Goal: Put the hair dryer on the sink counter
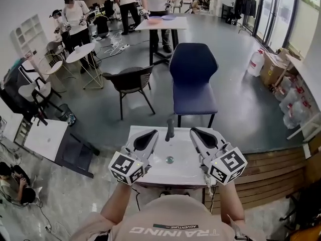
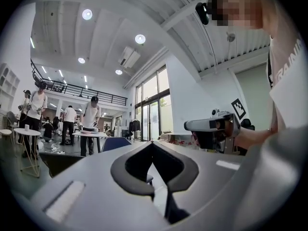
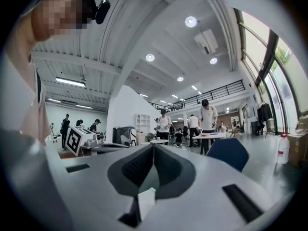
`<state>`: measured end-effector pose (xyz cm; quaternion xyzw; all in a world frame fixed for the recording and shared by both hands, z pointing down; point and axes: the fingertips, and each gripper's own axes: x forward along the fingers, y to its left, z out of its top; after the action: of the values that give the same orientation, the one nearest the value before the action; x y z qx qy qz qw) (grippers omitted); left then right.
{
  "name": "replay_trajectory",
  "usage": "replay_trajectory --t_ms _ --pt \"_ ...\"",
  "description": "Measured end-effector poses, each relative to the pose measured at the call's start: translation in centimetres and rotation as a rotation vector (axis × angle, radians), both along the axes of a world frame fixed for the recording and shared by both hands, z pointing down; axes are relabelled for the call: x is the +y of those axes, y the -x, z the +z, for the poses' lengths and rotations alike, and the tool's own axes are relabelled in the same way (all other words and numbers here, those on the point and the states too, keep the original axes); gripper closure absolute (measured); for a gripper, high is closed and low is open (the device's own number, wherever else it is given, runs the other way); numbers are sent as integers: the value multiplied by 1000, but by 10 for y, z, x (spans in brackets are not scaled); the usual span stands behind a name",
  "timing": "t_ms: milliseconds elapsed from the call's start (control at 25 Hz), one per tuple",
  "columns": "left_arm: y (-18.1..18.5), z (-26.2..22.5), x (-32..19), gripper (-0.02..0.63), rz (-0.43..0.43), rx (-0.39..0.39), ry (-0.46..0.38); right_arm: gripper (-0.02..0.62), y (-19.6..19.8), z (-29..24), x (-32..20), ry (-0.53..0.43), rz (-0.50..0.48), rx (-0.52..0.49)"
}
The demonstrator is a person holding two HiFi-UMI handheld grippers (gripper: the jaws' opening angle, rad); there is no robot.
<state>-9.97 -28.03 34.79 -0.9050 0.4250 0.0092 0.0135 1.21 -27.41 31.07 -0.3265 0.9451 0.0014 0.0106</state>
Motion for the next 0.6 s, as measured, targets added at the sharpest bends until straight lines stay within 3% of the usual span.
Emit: replay_trajectory --t_ms 360,600 --pt "-11 6 1 599 35 5 17 589 -9 -8 10 -64 53 31" --pt "-14 7 1 598 47 2 17 589 -4 -3 10 -60 25 47"
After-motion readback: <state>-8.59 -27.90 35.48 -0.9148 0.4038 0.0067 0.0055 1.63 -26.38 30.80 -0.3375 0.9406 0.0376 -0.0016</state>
